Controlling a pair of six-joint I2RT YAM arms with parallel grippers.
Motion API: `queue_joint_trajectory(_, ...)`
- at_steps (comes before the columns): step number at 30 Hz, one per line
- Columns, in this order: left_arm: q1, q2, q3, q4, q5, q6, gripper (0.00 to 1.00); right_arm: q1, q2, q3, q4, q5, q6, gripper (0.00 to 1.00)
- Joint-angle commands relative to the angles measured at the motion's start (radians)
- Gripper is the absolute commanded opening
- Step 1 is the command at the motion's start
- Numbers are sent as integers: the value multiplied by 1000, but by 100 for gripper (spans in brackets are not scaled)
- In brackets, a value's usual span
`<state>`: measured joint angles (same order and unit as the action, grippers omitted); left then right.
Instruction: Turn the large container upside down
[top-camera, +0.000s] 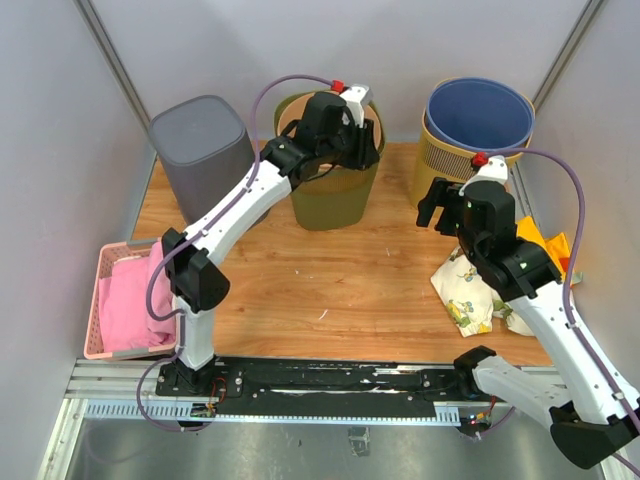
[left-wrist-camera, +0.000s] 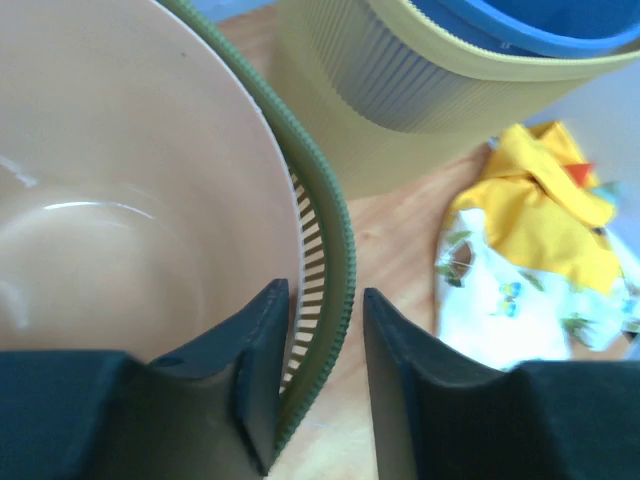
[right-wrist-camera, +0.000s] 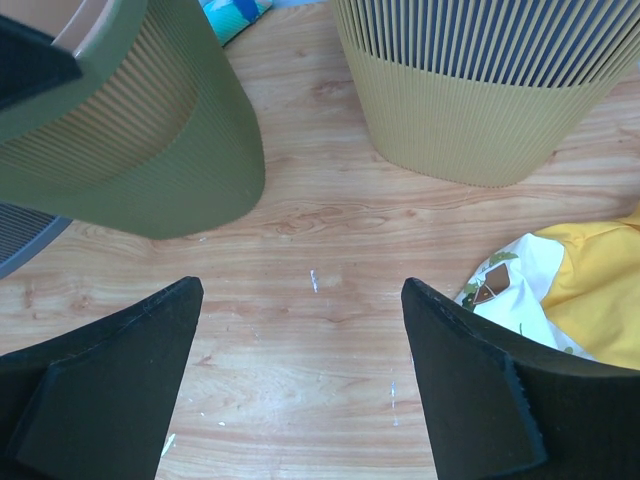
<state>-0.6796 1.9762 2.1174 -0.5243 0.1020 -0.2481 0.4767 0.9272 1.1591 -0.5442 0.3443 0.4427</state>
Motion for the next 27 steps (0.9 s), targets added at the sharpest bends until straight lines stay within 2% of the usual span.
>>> queue_joint_trajectory(1,-32,-76,-36,-50,51,-17,56,-18,9,7,-2,18,19,83)
queue_joint_trajectory(2,-33,-81,-33,-54,45,-14,69,-18,11,9,-2,22,20,82)
queue_joint_trajectory(3,-34,-82,-26,-56,34,-9,75,-18,16,14,-2,24,23,82)
queue_joint_trajectory(5,-35,-82,-1,-60,-3,-2,78,-18,18,21,0,20,29,82)
queue_joint_trajectory(8,-41,-78,33,-60,-75,15,75,-18,13,25,4,15,28,81)
queue_joint_trajectory(13,-44,-76,58,-8,-183,86,60,-19,2,21,5,11,31,81)
queue_joint_trajectory(19,-44,42,203,-102,-172,135,63,-19,-24,7,6,23,32,80)
queue_joint_trajectory(23,-44,80,202,-96,-141,123,66,-19,-20,1,6,14,40,80)
queue_joint_trajectory(27,-44,115,194,-95,-179,120,59,-19,-16,0,6,2,47,79)
